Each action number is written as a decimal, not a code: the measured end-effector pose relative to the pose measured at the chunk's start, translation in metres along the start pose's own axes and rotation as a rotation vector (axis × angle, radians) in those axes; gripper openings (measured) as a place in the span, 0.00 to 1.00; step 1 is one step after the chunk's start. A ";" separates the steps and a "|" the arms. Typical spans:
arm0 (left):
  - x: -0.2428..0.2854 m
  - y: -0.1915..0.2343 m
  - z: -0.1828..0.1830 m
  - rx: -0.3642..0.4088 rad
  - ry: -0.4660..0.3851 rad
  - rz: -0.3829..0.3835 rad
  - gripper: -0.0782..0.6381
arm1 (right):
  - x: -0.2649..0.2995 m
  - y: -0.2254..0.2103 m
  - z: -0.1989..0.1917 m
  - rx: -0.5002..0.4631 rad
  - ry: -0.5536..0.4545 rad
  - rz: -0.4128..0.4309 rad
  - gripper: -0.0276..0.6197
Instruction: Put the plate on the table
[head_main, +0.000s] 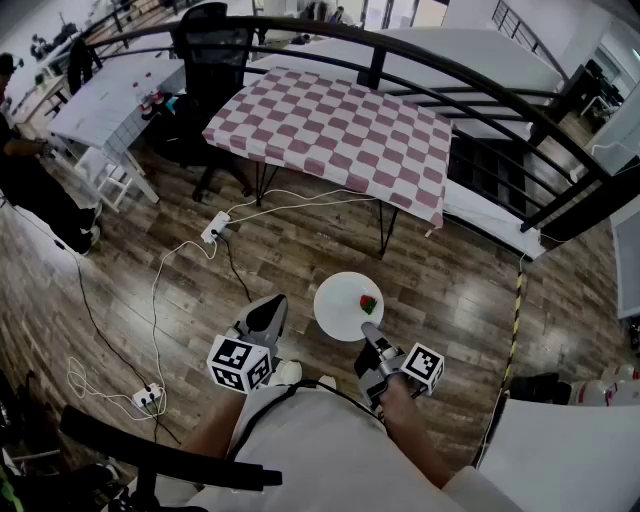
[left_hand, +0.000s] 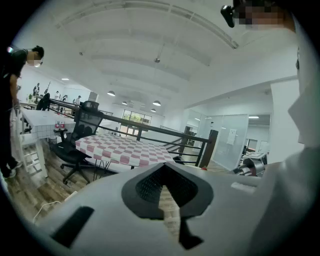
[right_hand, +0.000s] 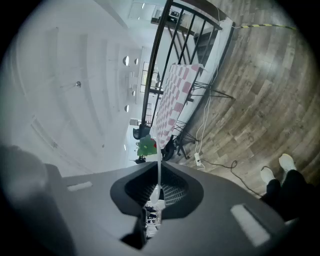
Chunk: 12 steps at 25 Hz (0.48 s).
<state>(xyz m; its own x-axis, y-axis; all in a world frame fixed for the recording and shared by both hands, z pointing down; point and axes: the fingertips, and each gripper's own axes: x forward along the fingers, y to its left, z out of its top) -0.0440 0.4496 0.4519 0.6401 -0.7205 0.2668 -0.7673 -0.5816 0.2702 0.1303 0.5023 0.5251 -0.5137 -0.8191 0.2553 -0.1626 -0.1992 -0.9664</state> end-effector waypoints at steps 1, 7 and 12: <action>0.000 0.000 -0.001 -0.001 0.003 0.003 0.11 | 0.000 -0.003 0.000 -0.001 0.001 -0.003 0.07; -0.002 0.001 -0.002 0.003 0.005 0.004 0.11 | 0.000 0.002 -0.002 -0.006 0.008 0.009 0.07; -0.005 0.002 0.001 0.006 -0.003 -0.003 0.11 | 0.001 0.004 -0.008 0.001 0.014 0.019 0.07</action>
<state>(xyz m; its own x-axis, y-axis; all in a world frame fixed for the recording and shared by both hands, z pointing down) -0.0494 0.4517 0.4504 0.6421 -0.7201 0.2631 -0.7657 -0.5858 0.2655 0.1224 0.5045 0.5221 -0.5281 -0.8152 0.2378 -0.1518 -0.1848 -0.9710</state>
